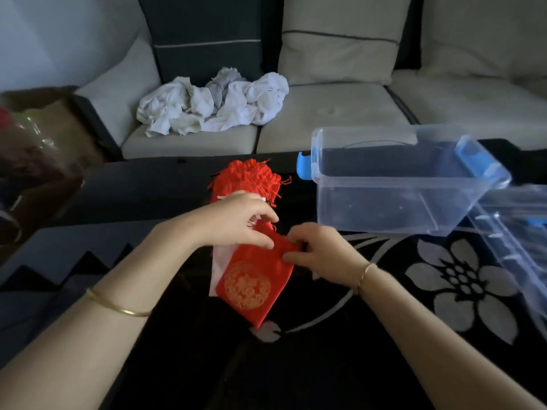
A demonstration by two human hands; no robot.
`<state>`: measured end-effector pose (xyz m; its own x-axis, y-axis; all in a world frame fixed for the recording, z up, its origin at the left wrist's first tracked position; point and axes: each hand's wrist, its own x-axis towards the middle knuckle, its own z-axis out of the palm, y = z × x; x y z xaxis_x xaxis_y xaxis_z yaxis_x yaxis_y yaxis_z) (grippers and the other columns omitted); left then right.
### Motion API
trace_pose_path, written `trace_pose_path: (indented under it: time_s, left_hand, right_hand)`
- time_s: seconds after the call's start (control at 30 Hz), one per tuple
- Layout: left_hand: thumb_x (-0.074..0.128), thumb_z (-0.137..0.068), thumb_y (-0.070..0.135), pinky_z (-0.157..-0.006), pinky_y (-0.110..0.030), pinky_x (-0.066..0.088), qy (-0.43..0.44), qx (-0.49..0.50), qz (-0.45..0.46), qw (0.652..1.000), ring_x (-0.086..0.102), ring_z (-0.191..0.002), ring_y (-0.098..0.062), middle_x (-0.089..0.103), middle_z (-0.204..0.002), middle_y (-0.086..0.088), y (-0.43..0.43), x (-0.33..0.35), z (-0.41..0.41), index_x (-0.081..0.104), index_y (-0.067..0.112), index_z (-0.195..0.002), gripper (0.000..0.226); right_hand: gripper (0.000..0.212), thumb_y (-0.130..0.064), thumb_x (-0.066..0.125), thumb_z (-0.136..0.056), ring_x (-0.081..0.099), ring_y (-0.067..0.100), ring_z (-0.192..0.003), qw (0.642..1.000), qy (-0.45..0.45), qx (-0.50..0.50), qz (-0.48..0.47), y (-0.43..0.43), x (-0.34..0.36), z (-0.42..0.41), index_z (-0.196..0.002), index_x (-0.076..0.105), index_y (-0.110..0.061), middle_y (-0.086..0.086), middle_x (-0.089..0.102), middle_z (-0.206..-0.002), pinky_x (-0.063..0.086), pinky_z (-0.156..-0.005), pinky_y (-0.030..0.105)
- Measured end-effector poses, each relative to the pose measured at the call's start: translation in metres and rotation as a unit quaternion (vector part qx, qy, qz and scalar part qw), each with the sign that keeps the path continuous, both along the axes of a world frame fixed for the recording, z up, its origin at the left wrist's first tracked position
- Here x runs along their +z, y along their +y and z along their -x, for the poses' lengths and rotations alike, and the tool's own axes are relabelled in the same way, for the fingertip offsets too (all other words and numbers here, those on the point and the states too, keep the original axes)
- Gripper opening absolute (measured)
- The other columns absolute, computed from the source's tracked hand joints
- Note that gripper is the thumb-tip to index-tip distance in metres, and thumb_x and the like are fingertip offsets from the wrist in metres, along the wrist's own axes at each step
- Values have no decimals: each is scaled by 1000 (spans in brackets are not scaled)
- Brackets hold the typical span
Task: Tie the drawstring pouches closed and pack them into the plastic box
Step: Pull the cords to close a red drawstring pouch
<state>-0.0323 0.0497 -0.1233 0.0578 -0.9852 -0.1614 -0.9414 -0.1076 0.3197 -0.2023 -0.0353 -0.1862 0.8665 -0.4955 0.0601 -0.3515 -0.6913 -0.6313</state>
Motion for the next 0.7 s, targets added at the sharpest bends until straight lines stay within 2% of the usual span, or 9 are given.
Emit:
trace_pose_path:
  time_s: [0.07, 0.17, 0.23, 0.3, 0.37, 0.43, 0.53, 0.6, 0.7]
  left_hand:
    - [72, -79, 34, -93, -20, 34, 32, 31, 0, 999, 45, -114, -4, 54, -113, 16, 15, -1, 12, 54, 29, -127, 51]
    - [73, -79, 22, -91, -25, 45, 103, 67, 29, 992, 55, -105, -9, 59, -113, 7, 24, -3, 29, 51, 23, -129, 55]
    - [71, -81, 15, -87, -28, 48, 108, 58, 39, 992, 60, -97, -13, 62, -104, 2, 27, -5, 42, 60, 18, -114, 34]
    - [68, -83, 12, -74, -27, 46, 100, 52, 58, 992, 59, -82, -15, 60, -83, 4, 27, -3, 56, 62, 16, -87, 8]
    - [67, -85, 14, -66, -25, 43, 95, 61, 64, 992, 57, -71, -13, 58, -72, 7, 29, 1, 67, 59, 18, -73, 15]
    - [65, -86, 18, -70, -32, 47, 88, 71, 64, 992, 61, -71, -16, 64, -70, 3, 30, 5, 71, 64, 13, -73, 14]
    - [62, -89, 24, -66, -31, 47, 84, 73, 76, 991, 60, -70, -18, 66, -68, 4, 37, 15, 74, 71, 13, -78, 18]
    - [59, -92, 25, -59, -20, 42, 124, 70, 74, 987, 56, -65, -9, 64, -67, 6, 43, 18, 76, 71, 18, -79, 19]
    - [54, -94, 23, -60, -18, 41, 253, 100, 48, 961, 53, -64, -5, 61, -62, 12, 48, 13, 73, 72, 12, -92, 21]
  right_hand:
    - [9, -22, 65, -82, 62, 18, -71, 1000, -9, -21, 20, 6, 16, 20, -84, 60, -14, -1, 62, -82, 51, -73, 35]
    - [6, -15, 62, -85, 66, 16, -59, 998, -24, -50, 38, 13, 33, 46, -86, 58, -11, 4, 67, -80, 54, -68, 30]
    - [4, -14, 61, -85, 67, 14, -62, 996, -33, -65, 58, 19, 40, 62, -85, 58, -11, 3, 68, -79, 55, -70, 29]
    - [8, -13, 62, -85, 67, 13, -64, 992, -53, -88, 74, 23, 43, 75, -80, 56, -15, 0, 68, -75, 54, -68, 29]
    - [12, -13, 64, -84, 63, 12, -66, 987, -68, -114, 87, 26, 45, 85, -80, 53, -18, -3, 64, -76, 48, -64, 24]
    - [11, -13, 66, -81, 57, 12, -70, 982, -64, -145, 101, 25, 47, 95, -88, 57, -15, -4, 60, -80, 42, -60, 19]
    - [16, -2, 62, -80, 60, 13, -68, 978, -49, -183, 84, 24, 49, 106, -95, 65, -8, 6, 66, -83, 50, -68, 26]
    - [12, 2, 57, -83, 60, 8, -53, 977, -50, -199, 62, 25, 49, 110, -86, 65, -5, 11, 67, -72, 54, -63, 28]
    - [15, -5, 55, -86, 64, 17, -52, 971, -26, -224, 82, 21, 47, 114, -75, 64, -9, 12, 68, -70, 55, -59, 28]
